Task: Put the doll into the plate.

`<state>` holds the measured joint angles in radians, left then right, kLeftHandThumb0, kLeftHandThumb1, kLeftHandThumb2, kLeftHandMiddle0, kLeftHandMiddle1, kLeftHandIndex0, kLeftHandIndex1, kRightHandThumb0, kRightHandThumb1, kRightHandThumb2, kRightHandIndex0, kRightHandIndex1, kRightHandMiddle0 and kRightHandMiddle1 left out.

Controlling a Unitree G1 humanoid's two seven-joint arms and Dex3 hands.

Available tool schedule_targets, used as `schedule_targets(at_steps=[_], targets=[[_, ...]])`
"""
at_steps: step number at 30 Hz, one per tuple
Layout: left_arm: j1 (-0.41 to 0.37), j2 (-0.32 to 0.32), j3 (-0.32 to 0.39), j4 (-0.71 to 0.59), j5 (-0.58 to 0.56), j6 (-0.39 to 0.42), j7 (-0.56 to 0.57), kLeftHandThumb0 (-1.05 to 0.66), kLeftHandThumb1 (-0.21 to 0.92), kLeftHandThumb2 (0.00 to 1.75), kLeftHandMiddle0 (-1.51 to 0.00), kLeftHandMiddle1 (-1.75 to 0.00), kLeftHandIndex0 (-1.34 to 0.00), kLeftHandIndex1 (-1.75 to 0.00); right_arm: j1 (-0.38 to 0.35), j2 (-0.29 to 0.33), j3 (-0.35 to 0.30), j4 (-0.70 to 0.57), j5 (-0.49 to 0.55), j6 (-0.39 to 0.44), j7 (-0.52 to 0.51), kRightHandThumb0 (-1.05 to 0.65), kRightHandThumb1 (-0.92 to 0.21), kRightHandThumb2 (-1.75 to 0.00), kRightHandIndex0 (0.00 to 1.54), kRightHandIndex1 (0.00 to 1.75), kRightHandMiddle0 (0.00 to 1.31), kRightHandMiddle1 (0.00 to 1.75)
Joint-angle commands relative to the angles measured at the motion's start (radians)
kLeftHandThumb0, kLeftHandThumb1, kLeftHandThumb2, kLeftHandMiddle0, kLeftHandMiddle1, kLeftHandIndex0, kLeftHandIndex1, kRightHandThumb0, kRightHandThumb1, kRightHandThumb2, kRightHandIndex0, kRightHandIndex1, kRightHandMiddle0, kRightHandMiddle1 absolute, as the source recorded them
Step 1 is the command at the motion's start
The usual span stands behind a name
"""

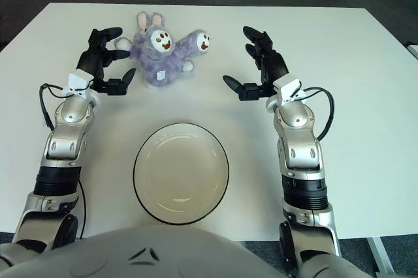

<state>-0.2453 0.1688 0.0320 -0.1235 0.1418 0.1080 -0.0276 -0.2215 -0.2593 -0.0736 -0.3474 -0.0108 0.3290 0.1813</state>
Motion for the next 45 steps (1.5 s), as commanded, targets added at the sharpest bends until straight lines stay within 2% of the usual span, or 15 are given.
schedule_targets(at_steps=[1, 6, 12, 15, 18, 19, 22, 25, 28, 29, 31, 34, 40, 45], targets=[[0.013, 0.000, 0.003, -0.026, -0.013, 0.031, -0.010, -0.49, 0.22, 1.05, -0.22, -0.69, 0.00, -0.65, -0.005, -0.011, -0.004, -0.029, 0.016, 0.043, 0.012, -0.36, -0.09, -1.13, 0.01, 0.16, 0.00, 0.01], [0.015, 0.007, -0.003, -0.038, -0.014, 0.055, -0.022, -0.52, 0.27, 1.02, -0.23, -0.68, 0.00, -0.56, -0.005, -0.034, 0.007, -0.053, 0.005, 0.073, 0.037, -0.25, -0.05, -1.19, 0.05, 0.18, 0.00, 0.00], [0.016, 0.027, -0.015, -0.036, -0.004, 0.055, -0.043, -0.54, 0.30, 0.99, -0.25, -0.68, 0.00, -0.56, -0.004, -0.061, 0.010, -0.028, 0.007, 0.045, 0.076, -0.21, -0.02, -1.22, 0.10, 0.21, 0.00, 0.00], [0.018, 0.035, -0.018, -0.030, -0.009, 0.039, -0.056, -0.55, 0.32, 0.96, -0.48, -1.17, 0.00, -0.57, -0.010, -0.077, 0.016, -0.018, 0.007, 0.060, 0.099, -0.32, -0.04, -1.18, 0.17, 0.32, 0.00, 0.02], [0.019, 0.037, -0.019, -0.023, -0.013, 0.021, -0.061, -0.56, 0.33, 0.96, -0.64, -1.55, 0.00, -0.59, -0.018, -0.089, 0.024, -0.020, 0.005, 0.081, 0.113, -0.45, -0.10, -1.11, 0.22, 0.47, 0.00, 0.12], [0.019, 0.039, -0.019, -0.019, -0.013, 0.010, -0.061, -0.56, 0.33, 0.96, -0.66, -1.59, 0.00, -0.59, -0.027, -0.093, 0.031, -0.022, -0.001, 0.092, 0.115, -0.47, -0.10, -1.10, 0.22, 0.49, 0.00, 0.13], [0.020, 0.043, -0.023, -0.009, -0.008, -0.014, -0.059, -0.57, 0.34, 0.95, -0.76, -1.71, 0.00, -0.66, -0.054, -0.098, 0.048, -0.026, -0.012, 0.123, 0.114, -0.58, -0.17, -1.02, 0.35, 0.77, 0.00, 0.23], [0.021, 0.045, -0.029, 0.002, 0.009, -0.048, -0.045, -0.57, 0.34, 0.95, -0.75, -1.73, 0.00, -0.71, -0.092, -0.089, 0.060, -0.025, -0.005, 0.139, 0.115, -0.63, -0.20, -0.99, 0.43, 0.90, 0.00, 0.26], [0.026, 0.043, -0.033, 0.003, 0.028, -0.077, -0.029, -0.58, 0.32, 0.97, -0.61, -1.45, 0.00, -0.82, -0.106, -0.069, 0.062, -0.015, 0.001, 0.085, 0.105, -0.65, -0.22, -0.97, 0.23, 0.82, 0.00, 0.24], [0.030, 0.042, -0.033, -0.002, 0.031, -0.081, -0.027, -0.58, 0.32, 0.97, -0.59, -1.40, 0.00, -0.83, -0.101, -0.065, 0.061, -0.008, -0.002, 0.056, 0.098, -0.65, -0.22, -0.97, 0.22, 0.81, 0.00, 0.24], [0.037, 0.038, -0.033, -0.013, 0.036, -0.086, -0.024, -0.58, 0.31, 0.98, -0.42, -1.09, 0.00, -0.87, -0.098, -0.065, 0.062, 0.008, -0.014, 0.017, 0.091, -0.65, -0.21, -0.97, 0.19, 0.79, 0.00, 0.27], [0.046, 0.034, -0.033, -0.032, 0.042, -0.085, -0.021, -0.58, 0.31, 0.98, -0.33, -0.91, 0.00, -0.93, -0.105, -0.073, 0.075, 0.033, -0.040, -0.021, 0.086, -0.68, -0.23, -0.96, 0.18, 0.76, 0.00, 0.36], [0.059, 0.022, -0.036, -0.060, 0.048, -0.077, -0.011, -0.57, 0.32, 0.99, -0.27, -0.81, 0.00, -0.98, -0.142, -0.045, 0.095, 0.122, -0.052, -0.121, 0.072, -0.68, -0.23, -0.94, 0.12, 0.70, 0.00, 0.53], [0.069, 0.014, -0.036, -0.076, 0.048, -0.073, -0.008, -0.58, 0.33, 0.99, -0.27, -0.79, 0.00, -0.99, -0.146, -0.030, 0.082, 0.145, -0.023, -0.151, 0.079, -0.63, -0.19, -0.98, 0.09, 0.67, 0.00, 0.58]])
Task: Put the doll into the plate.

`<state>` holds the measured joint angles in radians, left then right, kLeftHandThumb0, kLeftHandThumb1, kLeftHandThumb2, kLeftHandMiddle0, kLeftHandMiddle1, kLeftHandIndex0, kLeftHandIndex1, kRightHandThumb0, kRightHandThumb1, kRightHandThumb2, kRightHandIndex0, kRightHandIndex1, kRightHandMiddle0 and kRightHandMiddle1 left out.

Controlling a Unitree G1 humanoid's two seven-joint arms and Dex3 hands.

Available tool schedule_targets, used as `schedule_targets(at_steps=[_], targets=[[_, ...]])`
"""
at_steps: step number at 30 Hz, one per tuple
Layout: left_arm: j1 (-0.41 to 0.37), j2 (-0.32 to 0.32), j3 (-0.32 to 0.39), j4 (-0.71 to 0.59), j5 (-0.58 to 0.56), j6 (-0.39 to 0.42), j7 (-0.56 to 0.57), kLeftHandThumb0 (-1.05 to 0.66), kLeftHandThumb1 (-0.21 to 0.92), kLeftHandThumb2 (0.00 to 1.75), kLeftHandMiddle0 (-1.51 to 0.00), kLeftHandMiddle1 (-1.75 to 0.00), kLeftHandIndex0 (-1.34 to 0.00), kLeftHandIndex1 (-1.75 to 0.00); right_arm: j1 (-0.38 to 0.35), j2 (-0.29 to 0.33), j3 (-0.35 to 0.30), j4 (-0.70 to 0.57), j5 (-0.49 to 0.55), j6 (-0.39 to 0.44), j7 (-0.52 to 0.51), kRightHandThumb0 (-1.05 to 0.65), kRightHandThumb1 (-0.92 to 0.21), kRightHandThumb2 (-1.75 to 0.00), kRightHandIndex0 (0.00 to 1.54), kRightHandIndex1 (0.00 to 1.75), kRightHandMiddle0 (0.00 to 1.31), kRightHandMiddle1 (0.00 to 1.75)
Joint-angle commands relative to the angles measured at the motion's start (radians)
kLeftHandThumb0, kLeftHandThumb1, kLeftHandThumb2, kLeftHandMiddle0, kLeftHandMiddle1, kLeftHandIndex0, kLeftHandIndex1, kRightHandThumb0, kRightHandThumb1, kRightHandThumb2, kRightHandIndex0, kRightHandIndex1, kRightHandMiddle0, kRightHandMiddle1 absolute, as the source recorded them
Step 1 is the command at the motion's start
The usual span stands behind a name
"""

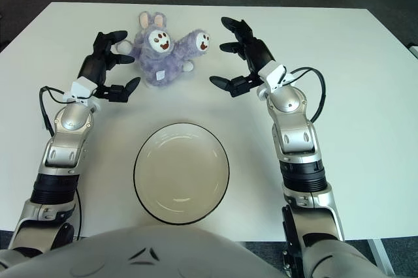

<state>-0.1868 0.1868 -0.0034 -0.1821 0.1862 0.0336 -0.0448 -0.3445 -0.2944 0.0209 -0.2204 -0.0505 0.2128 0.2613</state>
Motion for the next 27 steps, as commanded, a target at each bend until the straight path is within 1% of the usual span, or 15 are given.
schedule_targets(at_steps=[1, 6, 12, 17, 21, 23, 27], targets=[[0.012, -0.005, -0.001, -0.021, 0.004, 0.002, 0.009, -0.59, 0.33, 0.99, -0.27, -0.79, 0.00, -0.99, -0.024, 0.007, -0.013, 0.022, 0.018, -0.039, -0.001, -0.62, -0.19, -0.99, 0.08, 0.67, 0.00, 0.60], [0.026, -0.018, -0.006, -0.046, 0.006, 0.011, 0.011, -0.59, 0.34, 0.98, -0.28, -0.79, 0.00, -0.99, -0.047, 0.014, -0.005, 0.071, -0.007, -0.090, -0.020, -0.63, -0.19, -1.00, 0.08, 0.68, 0.00, 0.67], [0.044, -0.038, -0.012, -0.081, 0.010, 0.022, 0.019, -0.55, 0.33, 0.99, -0.29, -0.81, 0.00, -0.99, -0.087, 0.034, -0.002, 0.150, 0.007, -0.145, -0.021, -0.60, -0.18, -1.02, 0.03, 0.72, 0.00, 0.76], [0.054, -0.049, -0.018, -0.096, 0.031, 0.016, 0.035, -0.53, 0.31, 1.01, -0.30, -0.82, 0.00, -0.99, -0.117, 0.044, 0.007, 0.179, 0.019, -0.143, -0.003, -0.54, -0.15, -1.05, 0.01, 0.76, 0.00, 0.81], [0.059, -0.055, -0.023, -0.099, 0.049, 0.003, 0.047, -0.55, 0.31, 1.01, -0.29, -0.82, 0.00, -0.99, -0.124, 0.043, 0.005, 0.183, 0.028, -0.137, 0.013, -0.44, -0.10, -1.11, 0.00, 0.77, 0.00, 0.83], [0.063, -0.056, -0.024, -0.101, 0.056, -0.005, 0.052, -0.56, 0.32, 1.01, -0.29, -0.82, 0.00, -0.98, -0.128, 0.043, 0.005, 0.184, 0.030, -0.132, 0.018, -0.41, -0.08, -1.14, 0.00, 0.76, 0.00, 0.85], [0.073, -0.058, -0.027, -0.106, 0.066, -0.021, 0.061, -0.60, 0.36, 0.96, -0.31, -0.82, 0.00, -0.95, -0.135, 0.046, 0.006, 0.187, 0.040, -0.129, 0.029, -0.36, -0.05, -1.17, 0.00, 0.74, 0.00, 0.89]])
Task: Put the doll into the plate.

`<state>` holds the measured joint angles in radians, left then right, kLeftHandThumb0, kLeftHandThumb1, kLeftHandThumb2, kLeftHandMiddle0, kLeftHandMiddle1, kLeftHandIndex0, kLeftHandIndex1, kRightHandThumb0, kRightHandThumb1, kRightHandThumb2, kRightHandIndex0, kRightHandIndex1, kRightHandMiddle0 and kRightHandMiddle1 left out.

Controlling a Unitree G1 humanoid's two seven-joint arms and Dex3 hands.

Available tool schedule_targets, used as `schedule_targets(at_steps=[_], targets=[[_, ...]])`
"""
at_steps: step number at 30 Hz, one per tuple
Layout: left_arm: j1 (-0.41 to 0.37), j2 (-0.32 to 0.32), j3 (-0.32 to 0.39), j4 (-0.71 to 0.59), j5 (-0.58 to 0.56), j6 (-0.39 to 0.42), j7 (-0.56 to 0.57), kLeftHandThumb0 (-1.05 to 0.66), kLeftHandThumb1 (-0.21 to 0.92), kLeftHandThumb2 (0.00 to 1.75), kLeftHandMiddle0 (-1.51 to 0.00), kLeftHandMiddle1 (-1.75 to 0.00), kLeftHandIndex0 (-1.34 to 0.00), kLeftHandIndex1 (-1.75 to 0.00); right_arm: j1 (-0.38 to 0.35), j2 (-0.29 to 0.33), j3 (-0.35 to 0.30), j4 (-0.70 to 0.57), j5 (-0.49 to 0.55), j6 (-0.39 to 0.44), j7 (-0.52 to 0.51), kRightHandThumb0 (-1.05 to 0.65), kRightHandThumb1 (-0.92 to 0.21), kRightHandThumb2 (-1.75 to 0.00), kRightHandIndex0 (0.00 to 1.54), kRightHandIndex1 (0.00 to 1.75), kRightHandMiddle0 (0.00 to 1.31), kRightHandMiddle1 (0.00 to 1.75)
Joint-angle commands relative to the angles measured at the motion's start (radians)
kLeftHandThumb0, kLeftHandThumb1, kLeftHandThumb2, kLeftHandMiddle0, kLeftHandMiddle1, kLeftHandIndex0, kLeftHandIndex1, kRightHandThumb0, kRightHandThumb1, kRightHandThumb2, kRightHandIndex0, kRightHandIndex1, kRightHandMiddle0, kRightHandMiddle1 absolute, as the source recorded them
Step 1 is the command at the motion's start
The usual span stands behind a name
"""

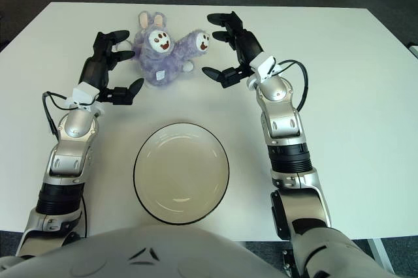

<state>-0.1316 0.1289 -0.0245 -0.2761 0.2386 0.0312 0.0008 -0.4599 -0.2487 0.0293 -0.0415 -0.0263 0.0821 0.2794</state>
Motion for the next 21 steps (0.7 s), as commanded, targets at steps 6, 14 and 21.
schedule_targets(at_steps=[6, 14, 21], targets=[[0.033, -0.004, -0.010, -0.021, 0.026, -0.036, 0.028, -0.68, 0.41, 0.89, -0.59, -1.51, 0.00, -0.94, -0.030, 0.027, -0.009, 0.032, 0.062, -0.025, 0.031, -0.32, -0.03, -1.20, 0.00, 0.70, 0.00, 0.99], [0.053, -0.006, -0.011, -0.033, 0.031, -0.061, 0.034, -0.74, 0.45, 0.83, -0.96, -1.73, 0.00, -0.94, -0.066, 0.037, 0.001, 0.102, 0.040, -0.066, 0.016, -0.28, -0.03, -1.23, 0.00, 0.65, 0.00, 1.10], [0.066, -0.010, -0.013, -0.047, 0.032, -0.067, 0.038, -0.73, 0.46, 0.83, -0.74, -1.73, 0.00, -0.91, -0.102, 0.038, 0.020, 0.136, -0.008, -0.053, -0.008, -0.32, -0.04, -1.23, 0.00, 0.68, 0.00, 1.13]])
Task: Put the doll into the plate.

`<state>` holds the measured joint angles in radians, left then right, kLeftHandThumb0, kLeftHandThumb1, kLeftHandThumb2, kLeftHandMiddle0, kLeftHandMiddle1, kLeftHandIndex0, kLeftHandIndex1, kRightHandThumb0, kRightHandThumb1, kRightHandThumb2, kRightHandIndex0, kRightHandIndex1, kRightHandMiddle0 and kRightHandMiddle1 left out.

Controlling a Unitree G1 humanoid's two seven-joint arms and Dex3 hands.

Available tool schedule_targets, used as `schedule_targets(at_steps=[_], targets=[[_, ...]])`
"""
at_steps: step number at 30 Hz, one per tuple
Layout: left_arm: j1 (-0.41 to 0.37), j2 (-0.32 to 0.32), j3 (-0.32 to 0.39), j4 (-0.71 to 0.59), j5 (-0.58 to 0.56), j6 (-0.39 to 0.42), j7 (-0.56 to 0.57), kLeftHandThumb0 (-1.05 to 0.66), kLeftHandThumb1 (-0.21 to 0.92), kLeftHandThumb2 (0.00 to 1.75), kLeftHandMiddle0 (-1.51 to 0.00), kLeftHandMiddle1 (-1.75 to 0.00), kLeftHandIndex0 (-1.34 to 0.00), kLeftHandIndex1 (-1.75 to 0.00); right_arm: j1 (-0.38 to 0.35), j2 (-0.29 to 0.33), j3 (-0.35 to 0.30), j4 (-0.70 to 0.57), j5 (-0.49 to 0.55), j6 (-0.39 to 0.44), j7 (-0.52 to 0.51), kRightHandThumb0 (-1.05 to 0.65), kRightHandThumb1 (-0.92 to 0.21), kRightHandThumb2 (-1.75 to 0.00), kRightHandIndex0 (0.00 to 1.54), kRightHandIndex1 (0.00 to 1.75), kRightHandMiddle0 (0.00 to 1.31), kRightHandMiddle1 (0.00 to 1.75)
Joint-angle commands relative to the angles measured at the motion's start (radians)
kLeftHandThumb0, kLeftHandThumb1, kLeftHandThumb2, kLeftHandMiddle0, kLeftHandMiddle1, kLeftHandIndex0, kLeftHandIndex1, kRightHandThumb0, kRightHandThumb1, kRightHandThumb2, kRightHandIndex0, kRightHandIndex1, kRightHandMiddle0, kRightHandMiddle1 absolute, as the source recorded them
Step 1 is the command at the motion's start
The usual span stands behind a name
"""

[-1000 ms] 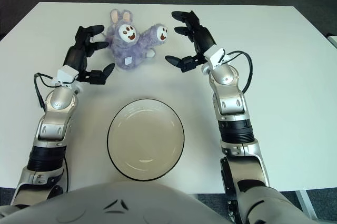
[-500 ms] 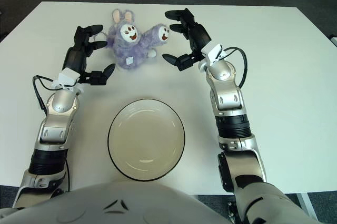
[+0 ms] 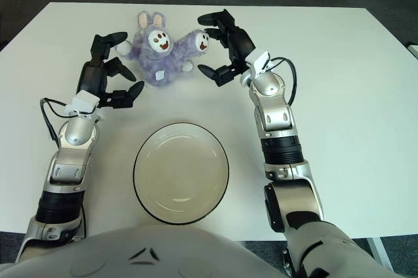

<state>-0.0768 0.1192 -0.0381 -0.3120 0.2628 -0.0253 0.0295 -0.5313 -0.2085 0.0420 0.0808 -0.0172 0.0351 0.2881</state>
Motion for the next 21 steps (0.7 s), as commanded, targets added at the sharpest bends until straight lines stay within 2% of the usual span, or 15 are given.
schedule_targets(at_steps=[1, 2, 3, 5, 7, 10, 12, 13, 15, 17, 21], targets=[[0.014, -0.002, 0.001, -0.010, 0.003, -0.020, 0.010, -0.72, 0.45, 0.83, -0.67, -1.72, 0.00, -0.91, -0.033, -0.002, 0.009, 0.015, -0.024, -0.004, -0.020, -0.32, -0.04, -1.23, 0.00, 0.69, 0.00, 1.13], [0.016, -0.005, 0.002, -0.008, -0.002, -0.031, 0.013, -0.72, 0.45, 0.84, -0.60, -1.60, 0.00, -0.92, -0.036, -0.003, 0.012, 0.017, -0.030, -0.001, -0.021, -0.33, -0.04, -1.23, 0.00, 0.70, 0.00, 1.13], [0.018, -0.006, 0.003, -0.007, -0.005, -0.040, 0.014, -0.72, 0.44, 0.84, -0.50, -1.36, 0.00, -0.93, -0.038, -0.003, 0.014, 0.019, -0.034, 0.002, -0.022, -0.34, -0.05, -1.22, 0.00, 0.73, 0.00, 1.14], [0.023, -0.008, 0.005, -0.004, -0.011, -0.059, 0.017, -0.73, 0.44, 0.85, -0.39, -1.10, 0.00, -0.95, -0.043, -0.004, 0.020, 0.020, -0.040, 0.013, -0.022, -0.35, -0.06, -1.22, 0.00, 0.76, 0.00, 1.15], [0.029, -0.009, 0.005, -0.005, -0.012, -0.072, 0.018, -0.73, 0.44, 0.85, -0.35, -1.00, 0.00, -0.96, -0.047, -0.004, 0.023, 0.021, -0.043, 0.023, -0.019, -0.36, -0.06, -1.21, 0.00, 0.78, 0.00, 1.15], [0.042, -0.009, 0.005, -0.014, -0.012, -0.084, 0.018, -0.71, 0.44, 0.85, -0.34, -0.94, 0.00, -0.97, -0.056, 0.001, 0.028, 0.026, -0.048, 0.048, -0.021, -0.40, -0.10, -1.19, 0.00, 0.81, 0.00, 1.16], [0.046, -0.009, 0.005, -0.020, -0.012, -0.085, 0.015, -0.70, 0.44, 0.85, -0.38, -1.17, 0.00, -0.97, -0.060, 0.004, 0.031, 0.031, -0.054, 0.062, -0.028, -0.41, -0.11, -1.18, 0.01, 0.82, 0.00, 1.17], [0.048, -0.009, 0.005, -0.022, -0.012, -0.085, 0.014, -0.70, 0.45, 0.86, -0.47, -1.33, 0.00, -0.97, -0.061, 0.006, 0.032, 0.032, -0.056, 0.066, -0.031, -0.42, -0.13, -1.18, 0.02, 0.83, 0.00, 1.17], [0.049, -0.010, 0.005, -0.024, -0.015, -0.085, 0.012, -0.69, 0.45, 0.86, -0.55, -1.47, 0.00, -0.96, -0.065, 0.011, 0.035, 0.038, -0.062, 0.075, -0.039, -0.43, -0.14, -1.18, 0.03, 0.84, 0.00, 1.17], [0.056, -0.010, 0.004, -0.036, -0.020, -0.084, 0.007, -0.69, 0.45, 0.86, -0.63, -1.61, 0.00, -0.96, -0.069, 0.019, 0.037, 0.049, -0.066, 0.080, -0.051, -0.43, -0.16, -1.17, 0.04, 0.84, 0.00, 1.18], [0.066, -0.009, 0.002, -0.052, -0.030, -0.085, -0.001, -0.71, 0.47, 0.85, -0.73, -1.71, 0.00, -0.95, -0.075, 0.030, 0.040, 0.062, -0.067, 0.085, -0.065, -0.44, -0.18, -1.16, 0.05, 0.85, 0.00, 1.17]])
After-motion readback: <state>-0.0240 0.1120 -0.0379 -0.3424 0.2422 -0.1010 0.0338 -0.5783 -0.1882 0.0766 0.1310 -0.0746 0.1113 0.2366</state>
